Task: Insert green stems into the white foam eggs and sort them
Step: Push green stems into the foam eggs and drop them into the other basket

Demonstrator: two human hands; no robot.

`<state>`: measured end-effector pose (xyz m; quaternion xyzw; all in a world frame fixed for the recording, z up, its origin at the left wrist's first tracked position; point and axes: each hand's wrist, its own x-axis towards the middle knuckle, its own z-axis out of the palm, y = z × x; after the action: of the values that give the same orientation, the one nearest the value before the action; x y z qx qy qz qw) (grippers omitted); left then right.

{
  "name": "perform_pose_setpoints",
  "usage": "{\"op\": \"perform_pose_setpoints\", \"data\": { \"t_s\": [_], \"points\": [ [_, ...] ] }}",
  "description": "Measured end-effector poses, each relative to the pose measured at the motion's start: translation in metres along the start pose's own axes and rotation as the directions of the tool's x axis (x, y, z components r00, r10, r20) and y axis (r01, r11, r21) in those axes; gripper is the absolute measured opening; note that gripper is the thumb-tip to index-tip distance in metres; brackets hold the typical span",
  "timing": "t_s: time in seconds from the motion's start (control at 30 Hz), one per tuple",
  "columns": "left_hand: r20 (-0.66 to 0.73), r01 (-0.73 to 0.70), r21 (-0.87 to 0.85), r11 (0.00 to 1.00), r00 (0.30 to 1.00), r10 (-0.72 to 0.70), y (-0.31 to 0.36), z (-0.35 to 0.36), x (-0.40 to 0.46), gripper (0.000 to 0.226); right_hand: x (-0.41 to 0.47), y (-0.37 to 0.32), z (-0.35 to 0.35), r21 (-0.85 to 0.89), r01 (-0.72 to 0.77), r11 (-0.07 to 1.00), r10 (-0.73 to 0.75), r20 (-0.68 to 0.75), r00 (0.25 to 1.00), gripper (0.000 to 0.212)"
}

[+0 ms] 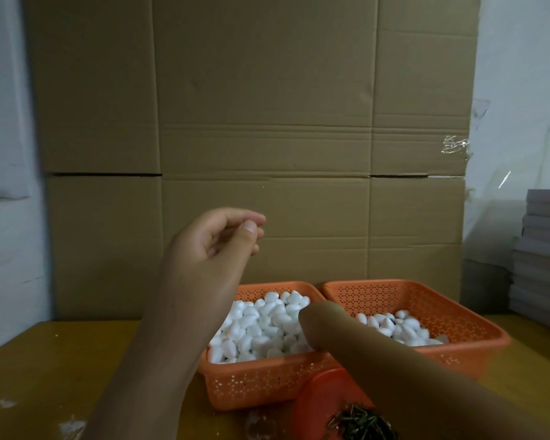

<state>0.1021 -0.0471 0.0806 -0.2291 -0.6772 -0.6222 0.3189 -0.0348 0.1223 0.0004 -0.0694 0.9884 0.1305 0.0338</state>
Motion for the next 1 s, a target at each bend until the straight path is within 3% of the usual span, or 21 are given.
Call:
{"op": "perform_pose_setpoints", "data": {
  "t_s": [0.17,0.27,0.33,0.43,0.5,0.57,0.63,0.73,0.83,1.0],
  "points": [
    [0.020,0.023,0.020,1.000,1.000,-0.023,-0.002,0.002,-0.001,0.022,-0.023,0.003,-0.014,0.050,0.059,0.997,-0.060,0.028,0.998,0.044],
    [0.030,0.027,0.033,0.999,0.999,-0.028,-0.003,0.003,-0.001,0.023,-0.028,0.008,-0.019,0.083,0.131,0.988,-0.132,0.006,0.991,0.022],
    [0.033,0.029,0.041,0.999,0.999,-0.030,-0.003,0.003,-0.001,0.022,-0.029,0.013,-0.020,0.167,0.124,0.978,-0.113,-0.074,0.991,0.013],
    [0.034,0.039,0.039,0.998,0.999,-0.041,-0.003,0.005,-0.002,0.021,-0.031,0.022,-0.016,0.407,0.119,0.906,0.008,-0.299,0.954,0.021],
    [0.038,0.043,0.048,0.998,0.998,-0.045,-0.003,0.006,-0.002,0.022,-0.042,0.027,-0.014,0.645,0.235,0.728,0.105,-0.442,0.891,0.019],
    [0.042,0.045,0.058,0.997,0.998,-0.048,-0.003,0.006,-0.003,0.022,-0.061,0.031,-0.015,0.823,0.419,0.384,0.173,-0.510,0.843,0.024],
    [0.043,0.040,0.071,0.997,0.998,-0.043,-0.003,0.006,-0.004,0.022,-0.086,0.034,-0.019,0.843,0.538,0.020,0.212,-0.530,0.821,0.030],
    [0.047,0.022,0.088,0.996,0.999,-0.026,-0.002,0.008,-0.005,0.021,-0.123,0.038,-0.026,0.737,0.581,-0.345,0.218,-0.539,0.813,0.025],
    [0.053,0.010,0.107,0.994,0.998,-0.016,-0.003,0.011,-0.006,0.022,-0.147,0.036,-0.032,0.652,0.540,-0.532,0.183,-0.534,0.826,0.038],
    [0.121,-0.029,0.113,0.993,0.993,0.015,0.002,0.018,-0.011,0.029,-0.168,0.030,-0.047,0.564,0.496,-0.660,0.146,-0.551,0.821,0.036]
  ]
}}
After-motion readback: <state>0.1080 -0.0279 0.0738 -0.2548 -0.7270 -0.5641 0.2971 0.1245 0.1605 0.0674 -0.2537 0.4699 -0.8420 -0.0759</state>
